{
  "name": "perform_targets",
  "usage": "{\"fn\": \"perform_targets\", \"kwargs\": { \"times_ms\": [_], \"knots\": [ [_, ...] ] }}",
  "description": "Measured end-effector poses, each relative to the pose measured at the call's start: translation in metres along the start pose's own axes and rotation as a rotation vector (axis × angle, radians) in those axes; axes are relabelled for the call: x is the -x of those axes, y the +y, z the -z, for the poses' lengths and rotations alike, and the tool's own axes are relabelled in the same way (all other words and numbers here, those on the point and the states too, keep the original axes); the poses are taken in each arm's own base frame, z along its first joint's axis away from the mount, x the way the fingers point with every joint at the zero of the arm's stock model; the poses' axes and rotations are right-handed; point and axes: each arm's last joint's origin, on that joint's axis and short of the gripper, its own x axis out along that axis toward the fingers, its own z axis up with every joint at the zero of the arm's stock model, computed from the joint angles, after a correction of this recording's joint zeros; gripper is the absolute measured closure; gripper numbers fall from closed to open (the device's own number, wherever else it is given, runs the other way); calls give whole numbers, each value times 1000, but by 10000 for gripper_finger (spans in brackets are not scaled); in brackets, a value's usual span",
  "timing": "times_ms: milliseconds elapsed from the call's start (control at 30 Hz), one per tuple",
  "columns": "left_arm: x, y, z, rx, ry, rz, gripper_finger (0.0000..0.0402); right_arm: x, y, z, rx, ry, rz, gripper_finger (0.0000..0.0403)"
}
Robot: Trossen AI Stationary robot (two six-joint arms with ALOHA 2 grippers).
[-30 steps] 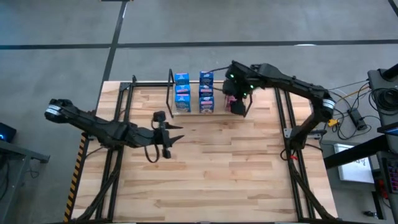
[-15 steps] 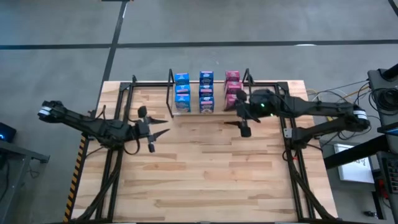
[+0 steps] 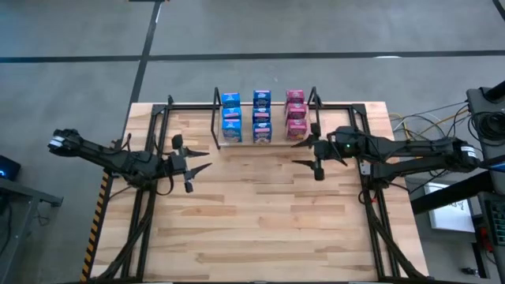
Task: Stack cereal on shelf
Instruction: Return to Home Position
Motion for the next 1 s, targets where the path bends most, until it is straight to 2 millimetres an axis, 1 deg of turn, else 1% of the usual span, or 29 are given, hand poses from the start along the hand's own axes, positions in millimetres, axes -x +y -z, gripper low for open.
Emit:
{"fn": "perform_targets", "kwargs": {
  "times_ms": [133,333,600,800,1000],
  "knots": [
    [3,2,5,-10,6,-1,267,7,6,16,22,-44,13,184],
    [14,7,14,32,-31,-9,267,26,13,34,14,-110,31,184],
    [26,13,26,101,-87,-20,267,47,20,45,11,-200,53,184],
    [31,15,30,121,-111,-25,267,54,24,57,2,-231,60,184],
    [34,16,37,125,-119,-26,267,64,28,65,7,-310,80,184]
  ]
}}
